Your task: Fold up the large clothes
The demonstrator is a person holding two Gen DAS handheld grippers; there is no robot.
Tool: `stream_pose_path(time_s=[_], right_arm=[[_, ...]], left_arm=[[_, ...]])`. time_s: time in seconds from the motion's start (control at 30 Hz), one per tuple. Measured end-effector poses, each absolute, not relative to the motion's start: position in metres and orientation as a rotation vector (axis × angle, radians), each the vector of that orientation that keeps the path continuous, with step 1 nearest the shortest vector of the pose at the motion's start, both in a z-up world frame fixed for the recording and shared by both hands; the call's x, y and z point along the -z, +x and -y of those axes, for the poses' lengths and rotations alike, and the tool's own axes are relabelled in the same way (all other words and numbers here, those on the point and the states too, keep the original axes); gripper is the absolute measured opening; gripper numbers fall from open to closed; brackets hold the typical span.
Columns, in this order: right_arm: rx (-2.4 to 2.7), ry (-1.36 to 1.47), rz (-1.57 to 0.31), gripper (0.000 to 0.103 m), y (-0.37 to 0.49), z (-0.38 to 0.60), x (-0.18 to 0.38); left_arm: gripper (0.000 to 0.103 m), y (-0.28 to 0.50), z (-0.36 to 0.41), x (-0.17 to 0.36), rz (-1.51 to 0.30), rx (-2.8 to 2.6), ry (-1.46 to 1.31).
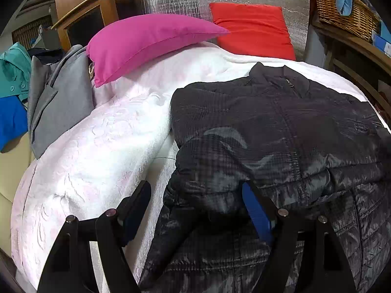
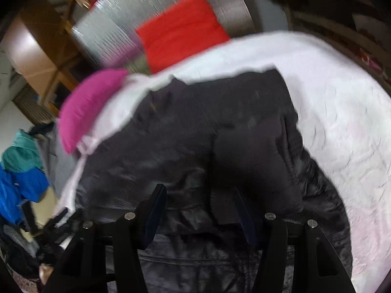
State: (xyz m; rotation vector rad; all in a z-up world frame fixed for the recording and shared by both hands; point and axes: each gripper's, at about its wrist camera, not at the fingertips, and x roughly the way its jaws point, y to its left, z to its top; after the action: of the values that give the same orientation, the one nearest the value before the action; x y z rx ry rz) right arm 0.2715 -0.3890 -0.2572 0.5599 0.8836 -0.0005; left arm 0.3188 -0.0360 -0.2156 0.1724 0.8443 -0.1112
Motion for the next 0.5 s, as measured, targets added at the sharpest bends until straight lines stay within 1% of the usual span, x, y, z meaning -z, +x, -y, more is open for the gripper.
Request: stream_pose_path(time_s=[0.07,0.2,0.27,0.3,0.33,0.5], right_arm=[[0.005,0.564,-0.910,0.059,0.277,0.390,0.267],[-0.018,0.585,-0.874,0.058,0.273,0.391,0.258],[-0.059,0.591,-0.836,0.050,0.271,0.389,0.250],[-0.071,0.578,-0.819,0.042,0.270,0.385,0.246],[-0.082,0.566,-0.814,0.040,0.271,0.382,0.243],[-0.140,0.525,-0.844,0.040,0.282,0.358,0.246]], left_arm=[[0.077,0.319,0.037,0.216,-0.844,0.110,0.176],[0.077,0.319,0.038,0.215,-0.837,0.107,0.188],[0.077,0.319,0.039,0.214,-0.835,0.107,0.190],[0.077,0.318,0.040,0.213,-0.832,0.106,0.190],[0.077,0.318,0.040,0.212,-0.830,0.107,0.189],[0.077,0.318,0.046,0.210,-0.818,0.115,0.205]])
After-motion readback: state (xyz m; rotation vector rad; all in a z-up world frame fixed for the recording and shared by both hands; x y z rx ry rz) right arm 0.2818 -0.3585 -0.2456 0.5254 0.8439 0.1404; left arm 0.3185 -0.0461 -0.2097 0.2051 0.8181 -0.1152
